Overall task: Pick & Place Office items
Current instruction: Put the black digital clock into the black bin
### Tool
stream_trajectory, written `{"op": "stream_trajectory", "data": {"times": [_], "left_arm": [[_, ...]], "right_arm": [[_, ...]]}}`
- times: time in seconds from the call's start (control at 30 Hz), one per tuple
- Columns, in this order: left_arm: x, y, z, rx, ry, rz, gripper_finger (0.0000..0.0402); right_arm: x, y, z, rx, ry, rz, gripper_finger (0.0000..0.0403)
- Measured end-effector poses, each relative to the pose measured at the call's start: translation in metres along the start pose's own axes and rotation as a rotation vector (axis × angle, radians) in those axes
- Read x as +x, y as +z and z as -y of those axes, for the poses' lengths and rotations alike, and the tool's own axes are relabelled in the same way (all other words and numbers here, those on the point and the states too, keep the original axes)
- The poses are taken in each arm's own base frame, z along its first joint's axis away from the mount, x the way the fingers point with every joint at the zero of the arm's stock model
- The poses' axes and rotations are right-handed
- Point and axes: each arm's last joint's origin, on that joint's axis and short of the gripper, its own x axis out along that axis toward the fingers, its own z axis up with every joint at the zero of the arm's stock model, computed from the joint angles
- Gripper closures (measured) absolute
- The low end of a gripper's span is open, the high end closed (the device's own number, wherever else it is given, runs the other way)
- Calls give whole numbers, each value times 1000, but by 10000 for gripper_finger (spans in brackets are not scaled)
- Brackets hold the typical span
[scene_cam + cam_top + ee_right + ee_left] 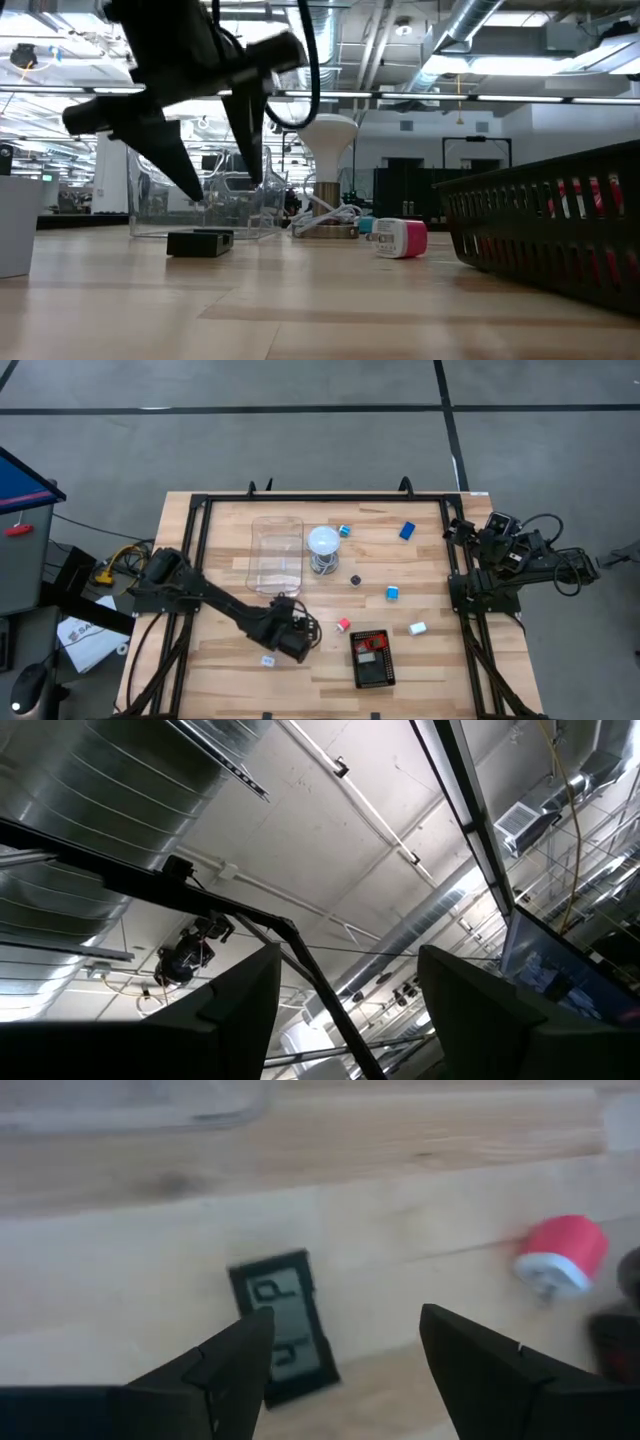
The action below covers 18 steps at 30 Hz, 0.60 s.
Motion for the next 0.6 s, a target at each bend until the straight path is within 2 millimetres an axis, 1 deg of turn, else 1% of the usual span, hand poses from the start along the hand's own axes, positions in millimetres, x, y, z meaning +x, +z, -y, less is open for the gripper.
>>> {"op": "stream_trajectory", "data": {"times": [0.13,0.33,0.47,0.6], "left_arm": [[7,8,-1,-8,50,-29,153],[10,13,-1,-26,72,-54,153],[13,12,-1,-51,90,-87,153],[16,6,-1,-72,96,-123,153]], "right_arm": [[0,0,0,0,0,0,175],[0,0,0,-6,-1,0,175],[0,0,0,-8,-1,0,175],[0,0,0,-8,-1,0,175]]}}
